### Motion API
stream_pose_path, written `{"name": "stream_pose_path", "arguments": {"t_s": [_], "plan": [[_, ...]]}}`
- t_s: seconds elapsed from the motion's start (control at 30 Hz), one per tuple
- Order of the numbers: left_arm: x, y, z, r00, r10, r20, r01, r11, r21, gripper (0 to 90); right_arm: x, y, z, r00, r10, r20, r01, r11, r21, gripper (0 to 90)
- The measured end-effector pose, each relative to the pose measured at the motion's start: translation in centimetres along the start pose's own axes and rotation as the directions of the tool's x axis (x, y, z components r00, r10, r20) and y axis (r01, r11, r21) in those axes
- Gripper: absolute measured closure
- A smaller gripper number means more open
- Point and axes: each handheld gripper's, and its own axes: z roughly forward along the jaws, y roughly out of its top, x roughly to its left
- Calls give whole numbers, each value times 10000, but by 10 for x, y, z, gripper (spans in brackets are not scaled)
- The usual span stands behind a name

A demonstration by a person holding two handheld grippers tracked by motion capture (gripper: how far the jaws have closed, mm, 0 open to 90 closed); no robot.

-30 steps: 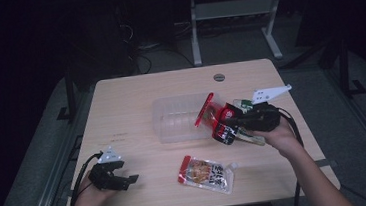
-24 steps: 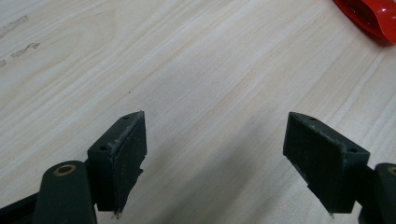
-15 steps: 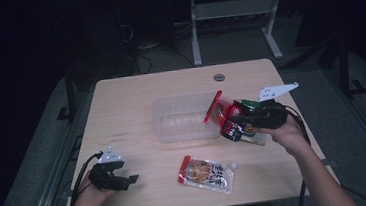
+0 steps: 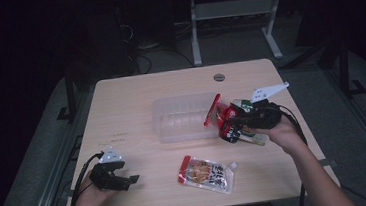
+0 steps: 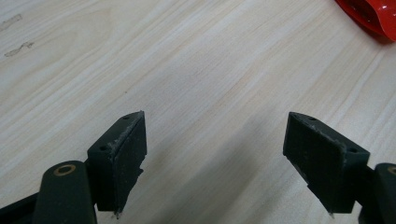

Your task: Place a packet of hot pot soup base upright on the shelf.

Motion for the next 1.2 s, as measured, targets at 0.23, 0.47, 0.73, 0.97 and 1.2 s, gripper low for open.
{"name": "stream_pose_path", "arguments": {"t_s": [0.23,0.47,0.73,0.97,1.2], "plan": [[0,0,1,10000,-19,19,19,10000,10,212,-5,6,10,9997,194,-131,-192,9997,142,898],[0,0,1,10000,-46,34,46,10000,35,212,-13,11,23,9985,429,-333,-420,9987,283,896],[0,0,2,10000,6,76,-7,10000,89,212,-17,18,40,9978,536,-378,-519,9977,446,892],[0,-1,3,9999,-27,132,25,9999,125,212,-20,23,53,9960,824,-335,-810,9958,429,886],[0,-1,4,9999,-39,153,37,9999,128,212,-19,25,60,9965,775,-329,-764,9965,324,840]]}}
